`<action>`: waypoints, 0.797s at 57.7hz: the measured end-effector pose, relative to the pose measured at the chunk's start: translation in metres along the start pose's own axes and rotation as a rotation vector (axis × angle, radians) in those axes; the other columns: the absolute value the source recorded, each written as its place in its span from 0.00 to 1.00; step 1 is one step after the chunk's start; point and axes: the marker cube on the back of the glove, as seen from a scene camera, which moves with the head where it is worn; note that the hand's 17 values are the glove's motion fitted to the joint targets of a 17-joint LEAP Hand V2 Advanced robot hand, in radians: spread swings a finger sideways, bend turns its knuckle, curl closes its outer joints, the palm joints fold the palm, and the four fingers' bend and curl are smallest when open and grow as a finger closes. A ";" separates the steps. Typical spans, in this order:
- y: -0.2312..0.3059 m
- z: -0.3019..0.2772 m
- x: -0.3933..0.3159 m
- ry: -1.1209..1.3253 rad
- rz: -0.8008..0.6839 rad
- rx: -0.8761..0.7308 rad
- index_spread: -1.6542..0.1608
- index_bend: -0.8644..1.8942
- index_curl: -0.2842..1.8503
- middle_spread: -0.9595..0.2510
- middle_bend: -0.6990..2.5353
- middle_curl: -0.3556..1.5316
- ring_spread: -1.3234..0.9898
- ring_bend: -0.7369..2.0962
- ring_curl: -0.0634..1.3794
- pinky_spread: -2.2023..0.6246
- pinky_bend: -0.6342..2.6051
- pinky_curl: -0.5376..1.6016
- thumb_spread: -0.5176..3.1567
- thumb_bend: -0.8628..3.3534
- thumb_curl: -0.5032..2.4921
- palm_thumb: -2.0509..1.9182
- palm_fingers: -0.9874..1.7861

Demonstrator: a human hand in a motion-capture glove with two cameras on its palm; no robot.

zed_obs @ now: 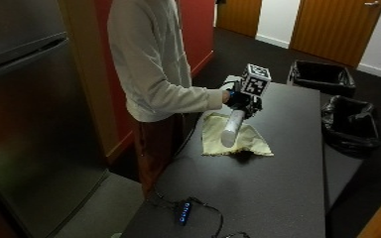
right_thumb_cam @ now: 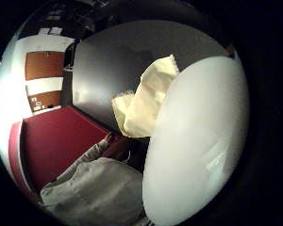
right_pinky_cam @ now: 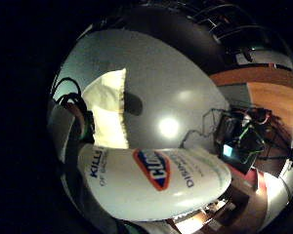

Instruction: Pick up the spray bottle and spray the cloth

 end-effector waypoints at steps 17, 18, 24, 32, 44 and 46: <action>0.005 0.041 -0.029 -0.235 -0.106 -0.012 0.77 0.39 0.40 0.64 0.40 0.47 0.49 0.48 0.37 0.69 0.32 0.43 0.16 0.20 0.42 0.76 0.84; 0.005 0.040 -0.029 -0.238 -0.105 -0.010 0.77 0.39 0.40 0.64 0.40 0.47 0.49 0.48 0.37 0.69 0.32 0.43 0.16 0.20 0.42 0.76 0.84; 0.009 0.028 -0.020 -0.264 -0.126 0.016 0.77 0.39 0.40 0.64 0.40 0.47 0.49 0.48 0.37 0.69 0.32 0.43 0.16 0.20 0.42 0.76 0.84; 0.010 -0.009 -0.030 -0.370 -0.150 0.145 0.77 0.39 0.40 0.64 0.40 0.47 0.49 0.48 0.37 0.69 0.32 0.43 0.16 0.20 0.42 0.76 0.84; 0.015 -0.096 -0.061 -0.887 -0.196 0.472 0.77 0.40 0.40 0.64 0.40 0.47 0.48 0.48 0.37 0.69 0.32 0.43 0.15 0.20 0.42 0.77 0.84; 0.013 -0.108 -0.062 -0.975 -0.197 0.529 0.77 0.39 0.40 0.64 0.40 0.47 0.48 0.48 0.37 0.69 0.32 0.43 0.15 0.20 0.42 0.77 0.84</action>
